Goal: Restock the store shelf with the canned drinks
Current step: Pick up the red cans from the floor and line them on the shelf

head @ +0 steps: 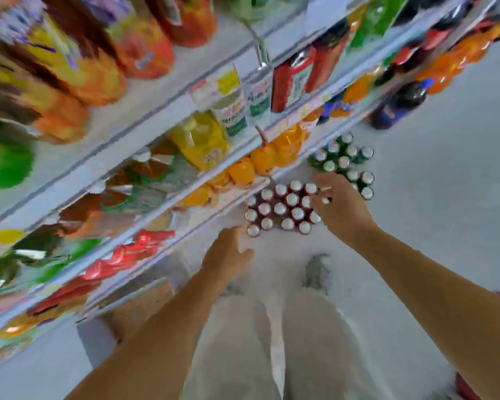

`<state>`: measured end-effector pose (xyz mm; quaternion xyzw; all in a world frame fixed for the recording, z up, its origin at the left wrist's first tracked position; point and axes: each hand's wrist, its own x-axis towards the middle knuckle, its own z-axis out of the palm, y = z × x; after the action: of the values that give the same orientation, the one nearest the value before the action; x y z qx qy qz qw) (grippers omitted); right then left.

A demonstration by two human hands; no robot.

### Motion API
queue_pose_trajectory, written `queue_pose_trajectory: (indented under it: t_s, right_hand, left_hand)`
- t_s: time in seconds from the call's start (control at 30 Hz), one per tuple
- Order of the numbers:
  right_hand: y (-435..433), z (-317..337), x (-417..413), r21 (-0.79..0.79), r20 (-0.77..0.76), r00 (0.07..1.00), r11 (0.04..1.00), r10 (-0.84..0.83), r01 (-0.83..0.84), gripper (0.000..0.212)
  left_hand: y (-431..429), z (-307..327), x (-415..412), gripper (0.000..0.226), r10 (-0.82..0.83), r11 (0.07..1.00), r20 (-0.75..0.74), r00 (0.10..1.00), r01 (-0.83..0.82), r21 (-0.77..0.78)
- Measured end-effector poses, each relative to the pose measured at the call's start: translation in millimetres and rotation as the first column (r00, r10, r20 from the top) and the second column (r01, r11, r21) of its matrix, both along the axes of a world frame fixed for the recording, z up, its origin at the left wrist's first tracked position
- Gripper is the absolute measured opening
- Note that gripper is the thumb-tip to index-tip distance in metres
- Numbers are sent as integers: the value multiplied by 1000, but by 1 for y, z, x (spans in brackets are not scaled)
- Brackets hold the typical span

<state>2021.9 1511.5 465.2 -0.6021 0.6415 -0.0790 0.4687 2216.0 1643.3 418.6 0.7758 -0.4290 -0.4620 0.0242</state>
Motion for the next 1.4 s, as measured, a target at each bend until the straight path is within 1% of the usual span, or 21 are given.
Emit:
queue_pose_trajectory:
  t_s: [0.07, 0.1, 0.17, 0.23, 0.37, 0.47, 0.53, 0.63, 0.67, 0.73, 0.8, 0.87, 1.0, 1.1, 1.17, 1.23, 1.4]
  right_hand:
    - [7, -71, -17, 145, -64, 997, 989, 36, -26, 37]
    - [14, -106, -22, 208, -84, 995, 977, 63, -44, 36]
    - [26, -175, -28, 306, -99, 988, 948, 118, -83, 38]
    - [38, -244, -26, 369, -139, 973, 922, 182, -120, 47]
    - [51, -372, -4, 413, -122, 958, 891, 259, -188, 54]
    - [58, -449, 16, 395, -106, 968, 903, 226, -168, 61]
    - [62, -490, 26, 371, -100, 977, 918, 187, -138, 68]
    - [66, -533, 38, 335, -100, 979, 933, 176, -133, 83]
    - [68, -543, 42, 324, -99, 980, 936, 175, -135, 87]
    - [68, -559, 49, 296, -101, 980, 946, 171, -135, 89]
    - [68, -570, 55, 269, -119, 981, 956, 152, -116, 90]
    - [69, -577, 60, 236, -157, 978, 967, 138, -98, 89]
    - [70, -580, 66, 188, -238, 965, 980, 106, -61, 71]
    - [70, -561, 66, 196, -271, 959, 980, 89, -35, 64]
    - [71, -531, 62, 203, -260, 964, 979, 63, -10, 63]
    - [69, -486, 58, 197, -244, 969, 980, 28, 21, 62]
    - [51, -333, 52, 112, -180, 984, 993, -16, 37, 64]
  left_hand:
    - [6, -66, -11, 57, 38, 994, 12, 999, -39, 103]
    - [11, -100, -16, 59, 62, 988, 18, 998, -64, 141]
    - [15, -164, -21, 58, 98, 979, 34, 995, -102, 178]
    - [19, -228, -24, 59, 114, 972, 41, 993, -120, 202]
    - [18, -351, -14, 66, 154, 973, 80, 985, -166, 163]
    - [16, -427, -1, 77, 169, 971, 117, 979, -186, 148]
    - [16, -464, 3, 85, 167, 973, 123, 978, -184, 141]
    - [16, -502, -2, 96, 153, 977, 100, 983, -166, 137]
    - [15, -513, -5, 97, 159, 979, 81, 984, -168, 117]
    - [11, -530, -11, 94, 206, 978, 47, 977, -208, 26]
    - [6, -540, -16, 88, 286, 958, 51, 957, -284, -46]
    - [2, -543, -18, 82, 326, 943, 58, 944, -320, -90]
    - [5, -542, -10, 77, 290, 955, 36, 956, -287, -79]
    - [4, -519, 0, 77, 279, 959, 40, 960, -276, -62]
    - [2, -486, 6, 74, 286, 956, 44, 957, -282, -78]
    - [-1, -440, 13, 70, 287, 955, 37, 957, -282, -96]
    - [-11, -285, 26, 68, 267, 956, 1, 964, -264, -126]
